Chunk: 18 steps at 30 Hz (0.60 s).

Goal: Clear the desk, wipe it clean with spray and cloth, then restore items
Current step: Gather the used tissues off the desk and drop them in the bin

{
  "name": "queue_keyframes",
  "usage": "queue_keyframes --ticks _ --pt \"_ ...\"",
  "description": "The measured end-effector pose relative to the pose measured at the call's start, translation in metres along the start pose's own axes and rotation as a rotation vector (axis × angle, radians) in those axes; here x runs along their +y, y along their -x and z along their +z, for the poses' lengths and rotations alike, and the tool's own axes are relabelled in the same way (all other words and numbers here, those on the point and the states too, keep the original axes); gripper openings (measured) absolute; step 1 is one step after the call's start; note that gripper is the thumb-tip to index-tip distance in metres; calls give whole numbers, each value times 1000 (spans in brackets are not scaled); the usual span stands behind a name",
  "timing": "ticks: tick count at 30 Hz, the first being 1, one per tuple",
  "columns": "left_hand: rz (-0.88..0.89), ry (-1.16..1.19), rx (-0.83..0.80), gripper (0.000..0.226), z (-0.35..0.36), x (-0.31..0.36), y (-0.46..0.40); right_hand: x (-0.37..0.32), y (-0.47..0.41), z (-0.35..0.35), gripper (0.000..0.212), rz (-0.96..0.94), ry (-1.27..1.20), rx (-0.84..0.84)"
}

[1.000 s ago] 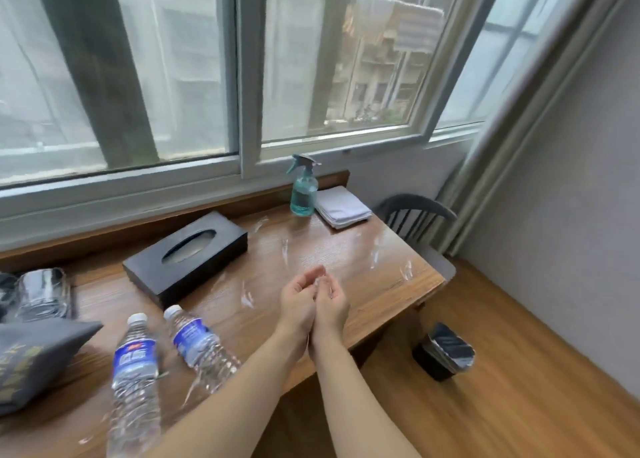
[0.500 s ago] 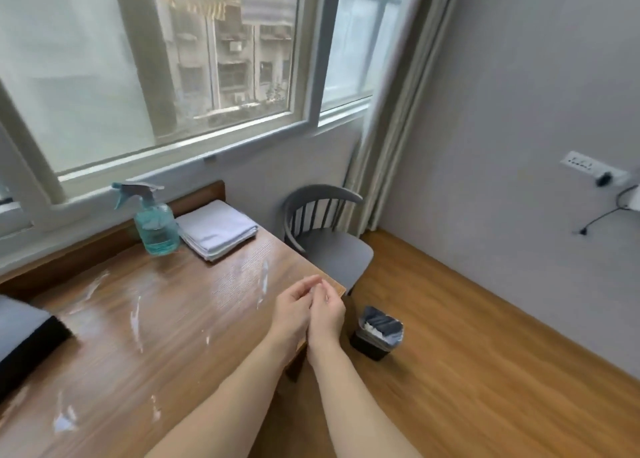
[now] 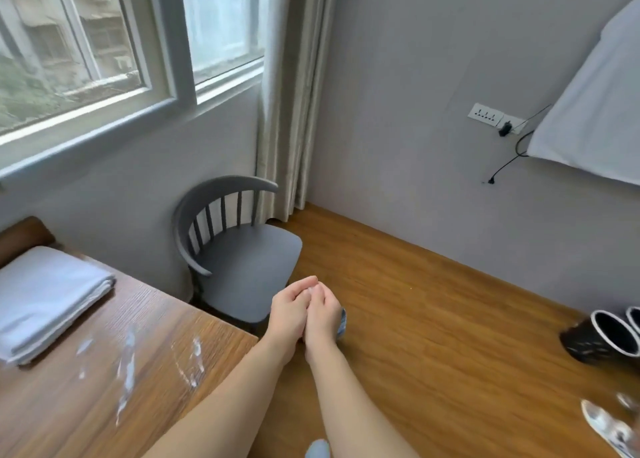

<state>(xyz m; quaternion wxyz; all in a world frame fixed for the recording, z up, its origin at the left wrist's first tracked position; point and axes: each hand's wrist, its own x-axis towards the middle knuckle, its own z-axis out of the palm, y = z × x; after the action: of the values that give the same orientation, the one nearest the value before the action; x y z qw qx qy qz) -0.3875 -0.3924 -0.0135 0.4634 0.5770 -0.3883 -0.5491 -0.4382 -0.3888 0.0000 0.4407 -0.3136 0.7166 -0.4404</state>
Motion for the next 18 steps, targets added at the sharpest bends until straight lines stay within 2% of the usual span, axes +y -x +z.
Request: queue_keyframes --ticks 5,9,14,18 --pt "-104 15 -26 31 71 -15 -75 7 -107 -25 36 55 23 16" --pt "-247 88 13 30 140 -36 -139 24 -206 -51 34 132 52 10" --pt "-409 106 58 31 207 -87 -223 63 -318 -68 31 255 69 -34" --pt "-492 50 73 31 232 -144 -282 108 -387 -60 28 374 86 -62"
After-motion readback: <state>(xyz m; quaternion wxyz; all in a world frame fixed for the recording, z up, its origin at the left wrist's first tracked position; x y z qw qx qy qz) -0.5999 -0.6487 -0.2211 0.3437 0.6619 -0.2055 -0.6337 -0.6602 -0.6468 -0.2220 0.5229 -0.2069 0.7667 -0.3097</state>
